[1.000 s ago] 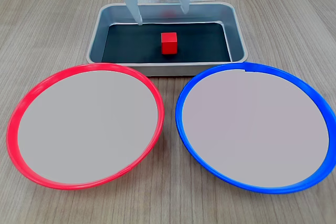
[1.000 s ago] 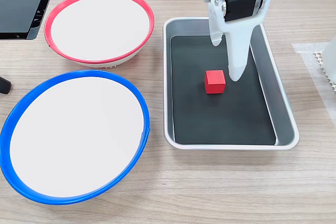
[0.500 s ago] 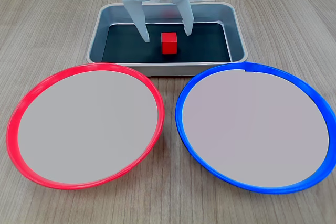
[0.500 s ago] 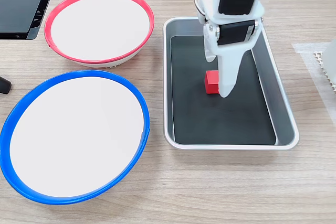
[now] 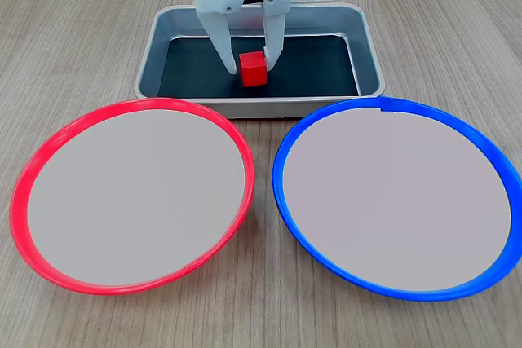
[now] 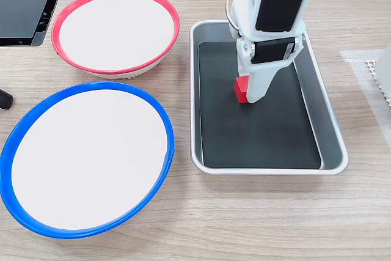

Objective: Move a red block from tray to red dish

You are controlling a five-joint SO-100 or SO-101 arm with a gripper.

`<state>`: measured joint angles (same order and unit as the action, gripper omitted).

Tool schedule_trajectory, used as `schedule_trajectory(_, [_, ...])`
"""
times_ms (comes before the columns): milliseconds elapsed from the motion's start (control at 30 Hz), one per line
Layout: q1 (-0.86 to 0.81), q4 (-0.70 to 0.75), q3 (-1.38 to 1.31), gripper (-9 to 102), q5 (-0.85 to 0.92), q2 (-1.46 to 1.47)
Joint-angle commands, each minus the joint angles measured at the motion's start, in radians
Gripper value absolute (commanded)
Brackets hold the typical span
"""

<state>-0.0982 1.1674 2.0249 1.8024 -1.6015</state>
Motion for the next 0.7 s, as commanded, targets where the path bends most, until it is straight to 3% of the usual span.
schedule_trajectory(0, [-0.005,0.002,-0.002,10,-0.012,-0.005])
schedule_trajectory(233, [-0.006,-0.005,-0.005,0,-0.017,-0.015])
schedule_trajectory(367, [0.0,0.002,-0.008,0,-0.06,-0.071])
schedule_trajectory(567, [0.026,0.038,0.002,0,-0.238,-0.233])
schedule_trajectory(667, [0.054,0.014,0.003,0,-0.468,-0.345])
